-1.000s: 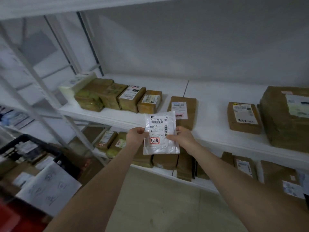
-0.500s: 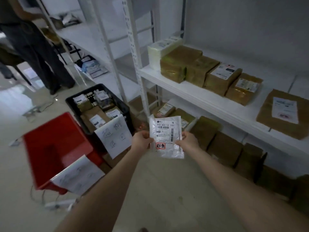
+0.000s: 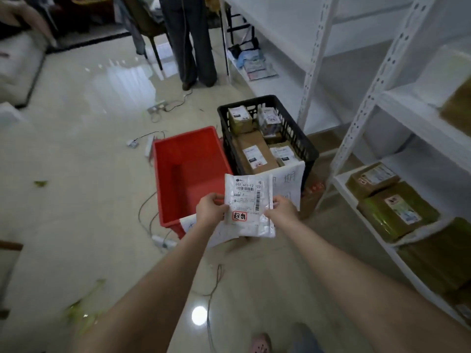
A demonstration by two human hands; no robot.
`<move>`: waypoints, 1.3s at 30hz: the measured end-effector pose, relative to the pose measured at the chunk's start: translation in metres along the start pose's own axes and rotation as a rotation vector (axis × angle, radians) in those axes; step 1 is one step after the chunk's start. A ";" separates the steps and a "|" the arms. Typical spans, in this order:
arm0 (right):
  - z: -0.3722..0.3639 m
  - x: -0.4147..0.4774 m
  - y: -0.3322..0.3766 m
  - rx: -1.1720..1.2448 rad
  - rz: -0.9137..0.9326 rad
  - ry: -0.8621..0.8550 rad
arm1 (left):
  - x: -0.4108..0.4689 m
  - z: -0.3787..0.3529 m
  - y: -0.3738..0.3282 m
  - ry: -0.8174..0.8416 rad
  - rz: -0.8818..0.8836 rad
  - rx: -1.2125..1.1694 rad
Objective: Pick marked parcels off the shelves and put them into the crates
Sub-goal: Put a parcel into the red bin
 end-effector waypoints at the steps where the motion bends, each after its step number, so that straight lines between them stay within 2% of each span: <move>1: -0.007 0.009 0.011 -0.024 0.010 0.011 | 0.005 0.009 0.004 -0.007 0.007 -0.009; 8: -0.057 0.110 0.084 -0.193 0.116 0.105 | 0.081 0.063 0.018 -0.084 0.059 -0.085; 15: -0.112 0.257 0.130 -0.457 0.111 0.241 | 0.213 0.099 0.035 -0.131 0.158 -0.054; 20: -0.146 0.345 0.133 -0.574 0.044 0.322 | 0.298 0.109 0.067 -0.152 0.285 -0.097; 24: -0.174 0.403 0.126 -0.673 0.005 0.327 | 0.367 0.117 0.090 -0.213 0.284 -0.059; 32: -0.242 0.517 0.067 -0.793 0.003 0.388 | 0.516 0.090 0.160 -0.217 0.247 -0.065; 34: -0.254 0.541 0.050 -0.810 -0.031 0.415 | 0.546 0.078 0.174 -0.144 0.239 -0.017; 39: -0.275 0.579 0.023 -0.892 -0.120 0.517 | 0.578 0.044 0.205 0.255 0.164 0.495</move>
Point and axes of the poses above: each hand's wrist, its own x-axis towards the middle knuckle, its own z-axis out of the back of the hand, y = z × x, the point moved 6 cm from there along x, towards the middle knuckle, and after that the axes turned 12 degrees about y, right-handed, at the moved point
